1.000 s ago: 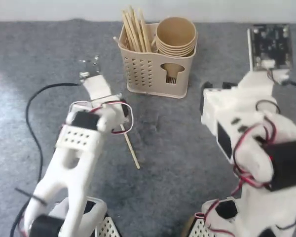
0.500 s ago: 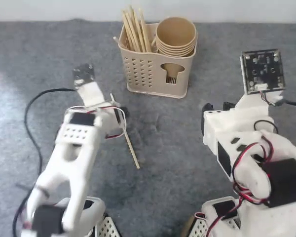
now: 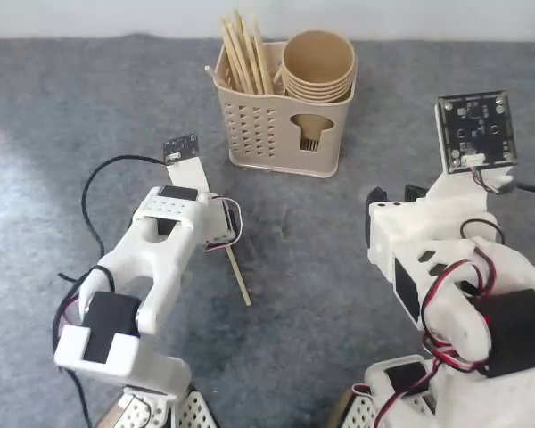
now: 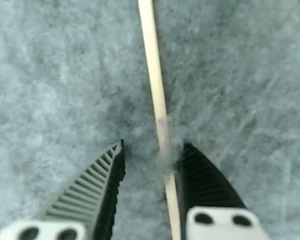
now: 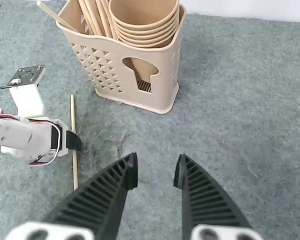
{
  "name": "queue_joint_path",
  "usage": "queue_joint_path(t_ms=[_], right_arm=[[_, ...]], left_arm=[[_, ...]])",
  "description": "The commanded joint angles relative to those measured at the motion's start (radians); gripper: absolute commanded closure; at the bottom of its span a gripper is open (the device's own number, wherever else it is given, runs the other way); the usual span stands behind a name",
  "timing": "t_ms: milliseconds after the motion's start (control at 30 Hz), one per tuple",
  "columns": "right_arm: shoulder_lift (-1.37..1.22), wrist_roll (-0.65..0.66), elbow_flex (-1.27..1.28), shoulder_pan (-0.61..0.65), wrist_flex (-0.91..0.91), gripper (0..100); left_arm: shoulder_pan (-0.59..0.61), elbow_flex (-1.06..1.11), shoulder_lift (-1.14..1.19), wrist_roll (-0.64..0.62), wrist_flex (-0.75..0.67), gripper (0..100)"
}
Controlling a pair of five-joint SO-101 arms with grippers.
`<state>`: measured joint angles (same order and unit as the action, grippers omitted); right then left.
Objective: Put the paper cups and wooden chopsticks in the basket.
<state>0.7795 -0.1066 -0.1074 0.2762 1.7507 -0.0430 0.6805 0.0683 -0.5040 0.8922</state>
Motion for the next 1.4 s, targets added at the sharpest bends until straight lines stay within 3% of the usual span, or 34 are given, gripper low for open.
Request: queue_joint_path(t_ms=[0, 100, 500, 733, 967, 1167, 1367], right_arm=[[0.015, 0.014, 0.0, 0.001, 0.03, 87.3], [0.015, 0.014, 0.0, 0.001, 0.03, 87.3], [0.015, 0.014, 0.0, -0.001, 0.035, 87.3], [0.044, 0.012, 0.08, 0.01, 0.039, 87.3], [0.28, 0.014, 0.298, 0.111, 0.035, 87.3], [0.366, 0.021, 0.551, 0.136, 0.025, 87.3], [0.367, 0.021, 0.85, 0.137, -0.153, 87.3]], left_arm=[[-0.003, -0.045, 0.002, -0.011, 0.008, 87], [-0.006, -0.045, 0.003, -0.006, -0.005, 99], [0.02, -0.039, -0.069, -0.005, 0.029, 99], [0.044, -0.031, -0.413, 0.064, 0.15, 99], [0.044, -0.062, -0.766, 0.146, 0.173, 99], [0.044, -0.275, -0.804, 0.17, 0.226, 99], [0.034, -0.575, -0.698, 0.169, 0.229, 99]])
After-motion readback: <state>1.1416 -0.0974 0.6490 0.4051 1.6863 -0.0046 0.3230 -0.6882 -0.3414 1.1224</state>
